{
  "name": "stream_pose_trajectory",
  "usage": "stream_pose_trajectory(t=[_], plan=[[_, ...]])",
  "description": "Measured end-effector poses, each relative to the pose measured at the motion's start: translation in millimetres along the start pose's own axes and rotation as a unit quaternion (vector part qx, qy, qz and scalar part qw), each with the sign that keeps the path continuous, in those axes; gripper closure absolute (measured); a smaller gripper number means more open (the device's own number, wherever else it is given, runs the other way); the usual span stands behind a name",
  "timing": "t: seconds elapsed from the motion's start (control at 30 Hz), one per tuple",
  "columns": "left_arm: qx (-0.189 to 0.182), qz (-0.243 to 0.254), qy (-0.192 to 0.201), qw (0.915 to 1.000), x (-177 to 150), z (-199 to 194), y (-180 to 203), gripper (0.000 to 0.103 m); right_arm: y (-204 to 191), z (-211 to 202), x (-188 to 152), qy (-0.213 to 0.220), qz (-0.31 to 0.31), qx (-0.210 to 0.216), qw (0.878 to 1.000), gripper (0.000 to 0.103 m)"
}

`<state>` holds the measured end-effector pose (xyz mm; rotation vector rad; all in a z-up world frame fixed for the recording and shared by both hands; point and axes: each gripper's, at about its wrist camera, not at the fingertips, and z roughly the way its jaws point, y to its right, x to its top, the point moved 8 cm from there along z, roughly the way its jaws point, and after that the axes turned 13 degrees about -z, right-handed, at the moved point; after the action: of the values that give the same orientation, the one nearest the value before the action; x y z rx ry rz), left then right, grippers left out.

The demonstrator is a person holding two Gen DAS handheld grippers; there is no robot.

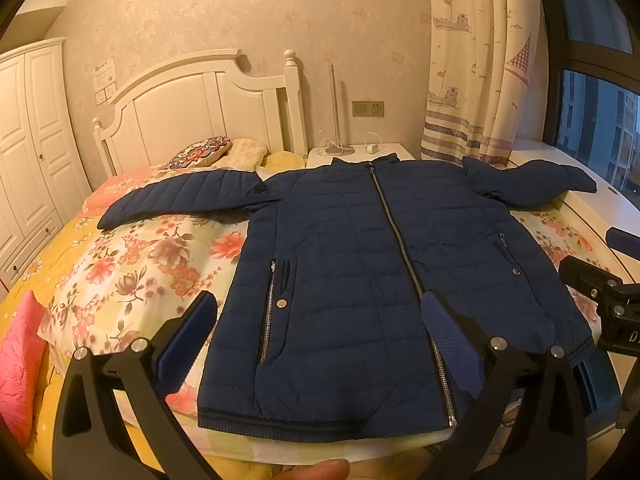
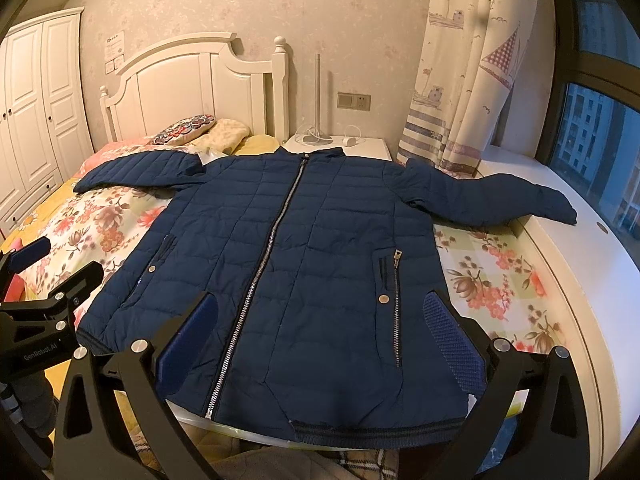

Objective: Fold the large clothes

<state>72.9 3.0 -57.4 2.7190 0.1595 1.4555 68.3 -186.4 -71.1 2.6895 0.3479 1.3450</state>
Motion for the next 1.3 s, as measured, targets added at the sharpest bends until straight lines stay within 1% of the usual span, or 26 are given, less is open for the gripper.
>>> stream_pose_trajectory(t=[1.1,1.3], plan=[[-0.003,0.002,-0.001,1.0,-2.2,1.1,-0.5,0.002,-0.5,1.2,-1.4,-0.003,0.002,0.003,1.0,0.004],[-0.004,0.004,-0.004,1.0,-6.5,3.8,-1.2,0.002,-0.6,2.5,-2.3,-0.004,0.003,0.004,1.0,0.004]])
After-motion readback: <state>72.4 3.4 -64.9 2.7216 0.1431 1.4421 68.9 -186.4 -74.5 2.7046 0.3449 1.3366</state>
